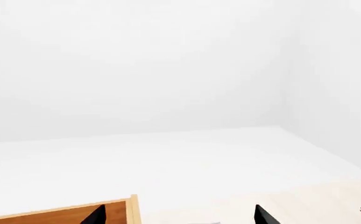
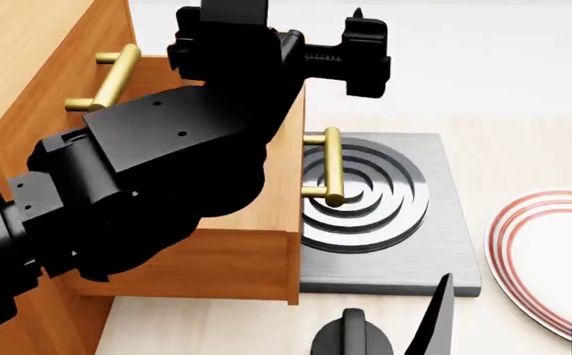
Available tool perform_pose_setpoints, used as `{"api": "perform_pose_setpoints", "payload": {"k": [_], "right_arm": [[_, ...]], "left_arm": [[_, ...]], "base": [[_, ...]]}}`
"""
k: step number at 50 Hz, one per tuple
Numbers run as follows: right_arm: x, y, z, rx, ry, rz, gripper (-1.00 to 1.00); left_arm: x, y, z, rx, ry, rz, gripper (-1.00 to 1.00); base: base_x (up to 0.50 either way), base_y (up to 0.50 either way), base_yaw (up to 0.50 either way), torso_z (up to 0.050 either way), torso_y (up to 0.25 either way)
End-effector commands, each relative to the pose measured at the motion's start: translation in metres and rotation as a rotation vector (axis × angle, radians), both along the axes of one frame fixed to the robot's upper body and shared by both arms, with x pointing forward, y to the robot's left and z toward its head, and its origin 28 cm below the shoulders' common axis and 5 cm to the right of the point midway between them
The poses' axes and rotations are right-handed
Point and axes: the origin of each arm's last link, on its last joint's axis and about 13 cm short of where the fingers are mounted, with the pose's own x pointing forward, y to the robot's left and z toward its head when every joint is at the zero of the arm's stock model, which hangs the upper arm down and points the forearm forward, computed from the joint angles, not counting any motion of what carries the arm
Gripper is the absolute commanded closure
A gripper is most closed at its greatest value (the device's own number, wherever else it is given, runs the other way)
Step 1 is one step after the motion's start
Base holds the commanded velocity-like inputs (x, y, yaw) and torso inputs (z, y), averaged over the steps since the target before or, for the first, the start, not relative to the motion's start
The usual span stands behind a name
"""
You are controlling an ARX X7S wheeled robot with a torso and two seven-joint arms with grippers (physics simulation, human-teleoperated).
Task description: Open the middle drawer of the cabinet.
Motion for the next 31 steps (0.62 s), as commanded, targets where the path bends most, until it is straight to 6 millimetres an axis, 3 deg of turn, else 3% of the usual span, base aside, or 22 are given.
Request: {"api": "perform_pose_setpoints", "payload": {"k": [1,19,31], "right_arm": [[0.000,0.000,0.000,0.000,0.000,0.001,-1.00],[0.000,0.002,0.000,-0.005,0.001,0.008,-1.00],[-0.001,0.002,-0.001,-0.006,0.001,0.008,-1.00]], "left_arm": [[-0.001,-0.003,0.003,0.016,-0.181,-0.026,-1.00],[-0.008,-0.008,0.017,0.047,-0.453,0.009,-1.00],[-0.013,-0.012,0.024,0.004,-0.547,0.015,-1.00]], "base": [[0.00,0.00,0.00,0.000,0.000],[0.00,0.00,0.00,0.000,0.000],[0.00,0.00,0.00,0.000,0.000]]}}
